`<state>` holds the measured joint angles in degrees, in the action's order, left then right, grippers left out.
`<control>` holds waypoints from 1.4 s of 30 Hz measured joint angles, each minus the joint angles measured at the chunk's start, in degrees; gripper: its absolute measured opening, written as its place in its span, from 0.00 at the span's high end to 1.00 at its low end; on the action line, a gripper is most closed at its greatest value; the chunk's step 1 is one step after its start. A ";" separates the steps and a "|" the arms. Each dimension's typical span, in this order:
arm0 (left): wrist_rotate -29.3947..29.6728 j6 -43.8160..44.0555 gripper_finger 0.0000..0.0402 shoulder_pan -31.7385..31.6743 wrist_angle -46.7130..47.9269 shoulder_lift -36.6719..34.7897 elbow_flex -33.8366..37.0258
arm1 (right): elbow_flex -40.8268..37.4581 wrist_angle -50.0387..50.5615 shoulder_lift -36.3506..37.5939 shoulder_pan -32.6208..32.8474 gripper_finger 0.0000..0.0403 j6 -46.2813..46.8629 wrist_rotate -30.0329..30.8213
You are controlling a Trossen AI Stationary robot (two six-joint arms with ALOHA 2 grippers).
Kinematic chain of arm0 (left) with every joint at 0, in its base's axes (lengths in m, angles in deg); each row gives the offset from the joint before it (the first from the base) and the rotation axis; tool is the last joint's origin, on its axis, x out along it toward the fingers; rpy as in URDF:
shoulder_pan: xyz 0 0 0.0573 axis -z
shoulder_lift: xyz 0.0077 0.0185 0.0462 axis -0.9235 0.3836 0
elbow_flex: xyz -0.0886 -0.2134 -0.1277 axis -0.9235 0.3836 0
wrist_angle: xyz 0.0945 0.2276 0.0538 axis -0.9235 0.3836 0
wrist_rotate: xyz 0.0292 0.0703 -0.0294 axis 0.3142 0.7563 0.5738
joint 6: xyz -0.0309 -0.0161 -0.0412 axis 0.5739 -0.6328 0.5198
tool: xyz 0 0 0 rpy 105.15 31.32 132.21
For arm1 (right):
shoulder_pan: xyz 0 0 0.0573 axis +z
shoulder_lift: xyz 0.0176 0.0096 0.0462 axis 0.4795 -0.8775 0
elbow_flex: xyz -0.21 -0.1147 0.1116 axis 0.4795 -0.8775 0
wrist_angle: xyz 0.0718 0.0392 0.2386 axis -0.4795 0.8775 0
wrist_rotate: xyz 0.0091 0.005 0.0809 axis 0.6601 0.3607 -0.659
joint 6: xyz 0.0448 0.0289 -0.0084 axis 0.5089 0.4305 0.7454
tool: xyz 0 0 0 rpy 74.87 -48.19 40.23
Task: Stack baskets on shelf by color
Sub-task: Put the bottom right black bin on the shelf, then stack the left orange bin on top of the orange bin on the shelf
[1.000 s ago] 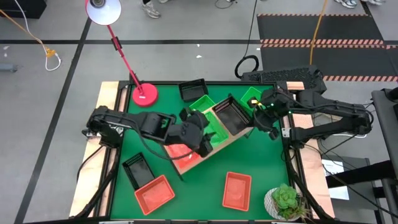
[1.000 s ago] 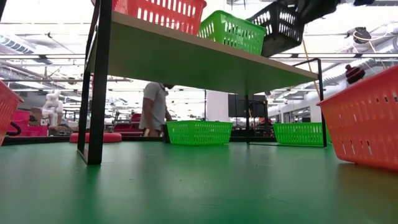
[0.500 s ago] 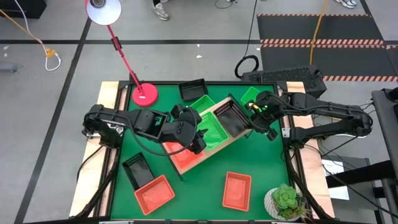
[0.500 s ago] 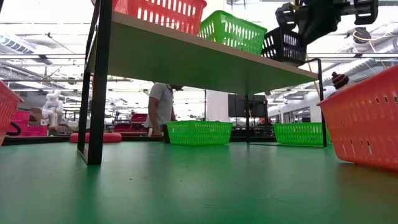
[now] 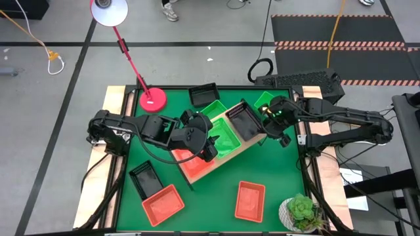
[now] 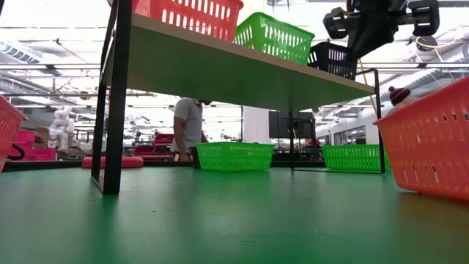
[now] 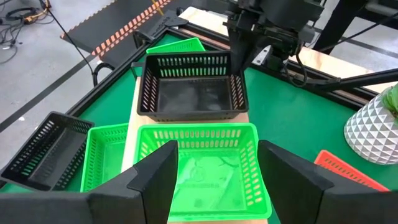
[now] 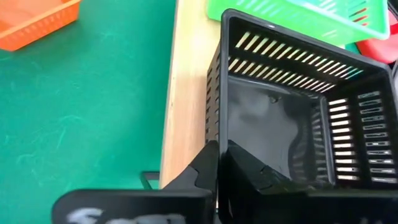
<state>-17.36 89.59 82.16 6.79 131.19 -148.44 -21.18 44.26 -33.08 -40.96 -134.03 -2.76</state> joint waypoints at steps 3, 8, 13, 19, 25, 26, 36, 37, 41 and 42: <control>0.00 -0.03 0.44 0.00 0.00 0.00 0.00 | 0.00 -0.74 0.00 -0.16 0.93 -0.29 -0.03; -0.11 -0.03 0.44 0.00 -0.02 0.00 0.00 | 0.00 -2.02 0.00 -0.16 0.87 -0.79 -0.06; -0.18 1.42 0.44 0.41 -0.02 0.00 0.00 | 0.00 -2.03 0.11 -0.16 0.82 -0.79 -0.06; -0.52 7.81 0.44 2.97 4.11 0.00 0.00 | 0.00 -2.21 2.61 0.31 0.80 1.94 -0.08; -4.72 19.28 0.45 9.03 14.81 0.00 0.03 | 0.00 -4.65 8.05 2.00 0.80 11.35 -0.10; -5.03 21.29 0.45 10.39 16.52 0.00 0.04 | 0.00 -5.57 9.18 2.36 0.80 13.00 -0.10; -14.00 32.85 0.45 27.05 22.60 2.49 1.00 | 0.00 -16.88 17.04 5.10 0.80 31.76 -0.12; -15.44 32.85 0.45 28.55 22.60 3.23 1.24 | 0.00 -17.76 17.36 5.40 0.80 33.26 -0.12; -20.56 29.30 0.45 34.48 22.50 5.03 2.51 | 0.02 -20.29 17.83 6.78 0.80 38.53 -0.16; -21.94 27.34 0.45 35.73 22.41 5.42 3.02 | 0.02 -20.69 17.78 7.14 0.80 39.55 -0.16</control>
<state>-39.30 116.93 117.90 29.20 136.61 -145.43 -21.16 23.57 -15.30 -33.82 -94.47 -2.92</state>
